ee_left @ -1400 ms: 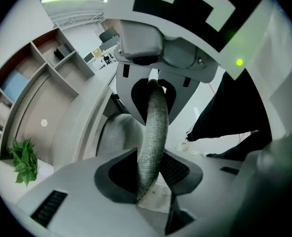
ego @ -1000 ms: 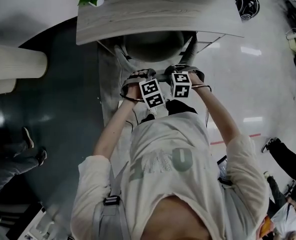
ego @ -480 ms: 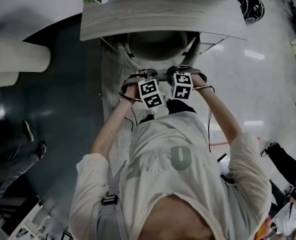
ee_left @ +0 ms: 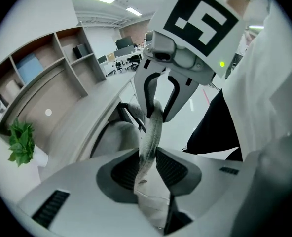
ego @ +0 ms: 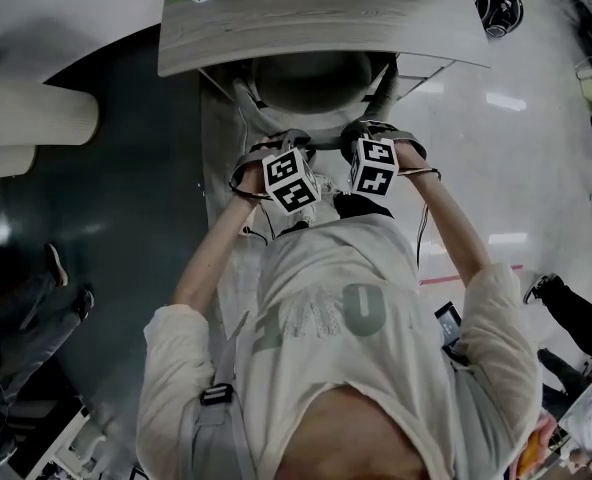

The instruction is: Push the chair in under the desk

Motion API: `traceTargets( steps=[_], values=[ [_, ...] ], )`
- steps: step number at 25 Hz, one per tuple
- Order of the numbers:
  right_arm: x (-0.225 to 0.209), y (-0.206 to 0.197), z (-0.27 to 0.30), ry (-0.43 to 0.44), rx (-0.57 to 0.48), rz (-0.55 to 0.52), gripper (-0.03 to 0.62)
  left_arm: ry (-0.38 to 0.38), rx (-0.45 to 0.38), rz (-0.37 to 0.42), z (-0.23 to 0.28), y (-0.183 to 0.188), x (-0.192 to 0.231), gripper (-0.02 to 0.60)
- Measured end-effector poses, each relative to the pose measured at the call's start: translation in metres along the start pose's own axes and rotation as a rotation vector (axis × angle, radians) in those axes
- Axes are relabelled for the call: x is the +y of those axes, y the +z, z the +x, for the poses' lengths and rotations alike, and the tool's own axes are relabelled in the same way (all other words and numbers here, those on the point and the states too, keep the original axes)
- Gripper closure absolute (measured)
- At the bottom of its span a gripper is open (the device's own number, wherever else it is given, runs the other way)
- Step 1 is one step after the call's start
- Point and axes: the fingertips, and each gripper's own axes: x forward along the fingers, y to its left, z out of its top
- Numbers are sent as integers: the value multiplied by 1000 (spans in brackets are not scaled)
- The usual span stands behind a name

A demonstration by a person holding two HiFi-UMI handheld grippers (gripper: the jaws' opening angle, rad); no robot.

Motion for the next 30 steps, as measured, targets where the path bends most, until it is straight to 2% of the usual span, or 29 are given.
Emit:
traceTargets(
  steps=[3, 5, 7, 11, 14, 16, 17, 19, 23, 30],
  values=[
    [-18, 13, -37, -23, -115, 131, 477, 50, -92, -104, -25, 8, 17, 505],
    [-53, 27, -75, -121, -242, 233, 496, 118, -178, -194, -47, 21, 44, 524],
    [-99, 42, -123, -260, -379, 339, 528, 210, -291, -294, -77, 40, 78, 543],
    [-165, 56, -229, -575, -651, 585, 562, 415, -585, -516, -162, 78, 138, 566],
    [-186, 56, -310, -782, -933, 790, 563, 565, -845, -683, -232, 92, 169, 566],
    [-185, 53, -348, -857, -1112, 894, 563, 647, -996, -754, -269, 97, 177, 566],
    [-180, 50, -359, -876, -1171, 924, 563, 686, -1038, -768, -282, 98, 177, 566],
    [-170, 45, -368, -914, -1210, 936, 563, 766, -1059, -763, -296, 100, 172, 567],
    [-164, 48, -369, -989, -1164, 844, 569, 865, -1047, -727, -305, 103, 170, 566],
    [-175, 60, -369, -978, -1139, 703, 571, 963, -1020, -720, -311, 111, 177, 566]
  ],
)
